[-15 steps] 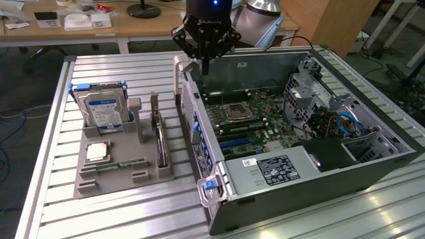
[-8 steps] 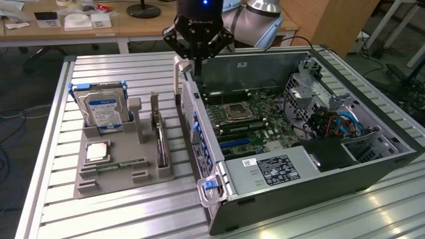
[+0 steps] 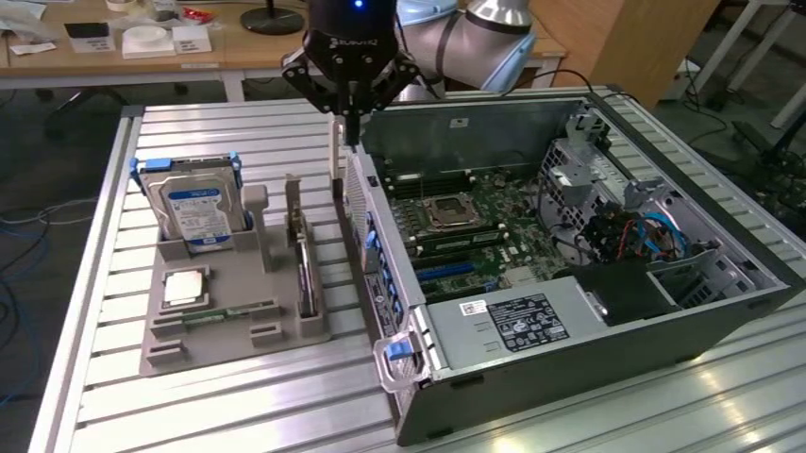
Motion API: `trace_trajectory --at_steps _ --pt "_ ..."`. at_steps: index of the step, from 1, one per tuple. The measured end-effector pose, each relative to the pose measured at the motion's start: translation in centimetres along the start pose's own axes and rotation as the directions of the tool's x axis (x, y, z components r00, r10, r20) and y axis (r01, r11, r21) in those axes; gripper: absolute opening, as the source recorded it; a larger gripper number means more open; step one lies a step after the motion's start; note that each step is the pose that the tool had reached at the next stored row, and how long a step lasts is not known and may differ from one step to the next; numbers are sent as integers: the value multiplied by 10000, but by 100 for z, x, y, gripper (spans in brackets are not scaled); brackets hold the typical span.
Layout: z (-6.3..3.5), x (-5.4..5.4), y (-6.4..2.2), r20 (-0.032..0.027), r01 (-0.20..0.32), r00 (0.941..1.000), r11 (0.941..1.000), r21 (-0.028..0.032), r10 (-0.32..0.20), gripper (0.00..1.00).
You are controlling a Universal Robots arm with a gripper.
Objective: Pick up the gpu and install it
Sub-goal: 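Reach for the gpu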
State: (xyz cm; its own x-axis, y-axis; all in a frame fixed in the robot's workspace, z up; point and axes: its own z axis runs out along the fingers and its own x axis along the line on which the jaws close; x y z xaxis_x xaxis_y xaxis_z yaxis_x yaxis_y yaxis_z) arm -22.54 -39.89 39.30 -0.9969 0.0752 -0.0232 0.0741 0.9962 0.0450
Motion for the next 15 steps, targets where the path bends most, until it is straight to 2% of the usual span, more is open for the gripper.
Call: trace_trajectory --at_steps 15 --pt "-1 446 -33 3 -10 10000 10000 14 10 11"
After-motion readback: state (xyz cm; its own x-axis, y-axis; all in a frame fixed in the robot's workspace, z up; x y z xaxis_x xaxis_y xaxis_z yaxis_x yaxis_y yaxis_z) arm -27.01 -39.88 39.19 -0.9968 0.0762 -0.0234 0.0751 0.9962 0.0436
